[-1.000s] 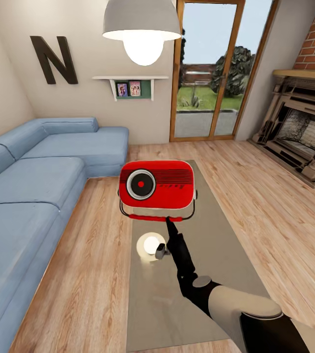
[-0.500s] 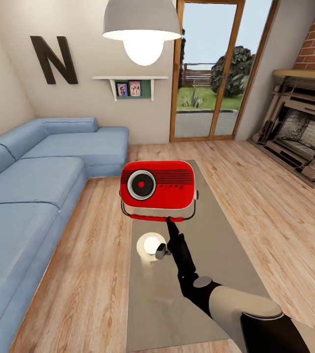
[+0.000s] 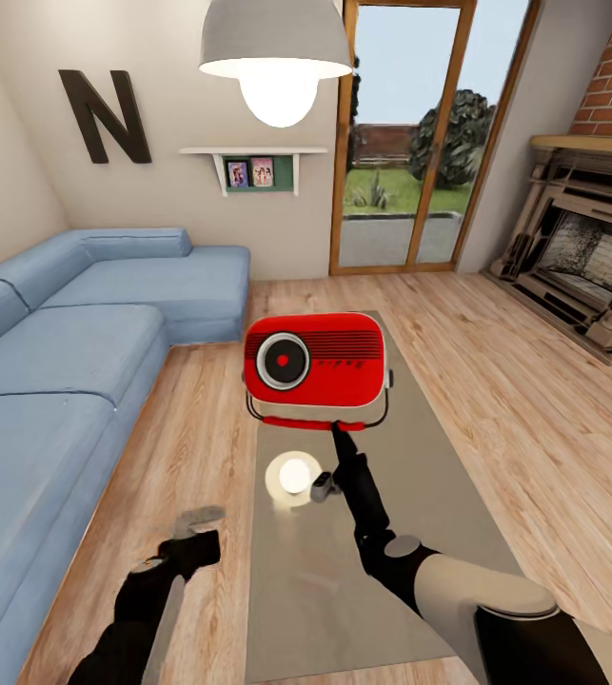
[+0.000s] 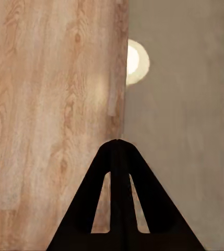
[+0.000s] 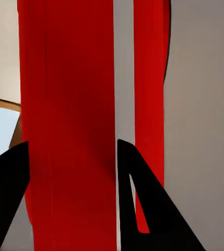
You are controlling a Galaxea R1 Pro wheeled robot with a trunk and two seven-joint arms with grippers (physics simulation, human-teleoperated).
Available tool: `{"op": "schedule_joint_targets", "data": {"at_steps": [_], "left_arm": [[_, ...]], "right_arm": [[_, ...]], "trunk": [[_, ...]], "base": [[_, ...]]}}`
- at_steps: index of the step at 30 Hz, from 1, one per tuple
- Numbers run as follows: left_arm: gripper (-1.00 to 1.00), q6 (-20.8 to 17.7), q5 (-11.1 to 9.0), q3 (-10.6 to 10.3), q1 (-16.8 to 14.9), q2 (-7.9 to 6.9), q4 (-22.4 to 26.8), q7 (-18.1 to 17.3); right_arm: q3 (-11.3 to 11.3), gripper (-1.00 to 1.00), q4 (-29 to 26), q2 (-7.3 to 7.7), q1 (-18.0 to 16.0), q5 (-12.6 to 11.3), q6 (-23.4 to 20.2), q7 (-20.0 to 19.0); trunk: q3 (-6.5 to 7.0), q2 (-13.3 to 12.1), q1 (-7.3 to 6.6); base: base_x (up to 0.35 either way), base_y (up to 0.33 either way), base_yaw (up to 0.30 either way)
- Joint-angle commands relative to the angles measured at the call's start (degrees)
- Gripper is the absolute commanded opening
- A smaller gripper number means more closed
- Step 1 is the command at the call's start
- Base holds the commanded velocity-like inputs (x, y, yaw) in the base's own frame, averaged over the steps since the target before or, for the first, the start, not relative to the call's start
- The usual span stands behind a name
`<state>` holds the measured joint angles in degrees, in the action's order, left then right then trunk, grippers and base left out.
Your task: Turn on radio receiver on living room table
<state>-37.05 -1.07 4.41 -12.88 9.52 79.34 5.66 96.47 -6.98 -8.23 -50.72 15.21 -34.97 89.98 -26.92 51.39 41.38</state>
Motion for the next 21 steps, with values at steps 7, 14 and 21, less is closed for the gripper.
{"op": "schedule_joint_targets", "data": {"at_steps": [7, 14, 21], "left_arm": [[-1.0, -13.76, 0.15, -0.62, -10.31, 0.48, 0.29, -3.49], [-1.0, -15.0, 0.1, -1.01, -11.26, 0.48, 2.89, -8.32], [-1.0, -19.89, 0.1, -6.13, -13.93, 0.48, 7.27, -12.71]], "right_arm": [[-0.14, -1.0, 2.92, 0.05, 0.0, 0.13, -5.04, 0.02], [-0.14, -1.0, 8.6, 0.05, 0.0, 0.17, -6.56, 0.02], [-0.08, -1.0, 8.74, 0.05, 0.01, 0.4, -6.6, 0.02]], "trunk": [[0.0, 0.01, -0.01], [0.0, 0.01, -0.01], [0.0, 0.01, -0.01]], "base": [[0.0, 0.0, 0.0], [0.0, 0.0, 0.0], [0.0, 0.0, 0.0]]}}
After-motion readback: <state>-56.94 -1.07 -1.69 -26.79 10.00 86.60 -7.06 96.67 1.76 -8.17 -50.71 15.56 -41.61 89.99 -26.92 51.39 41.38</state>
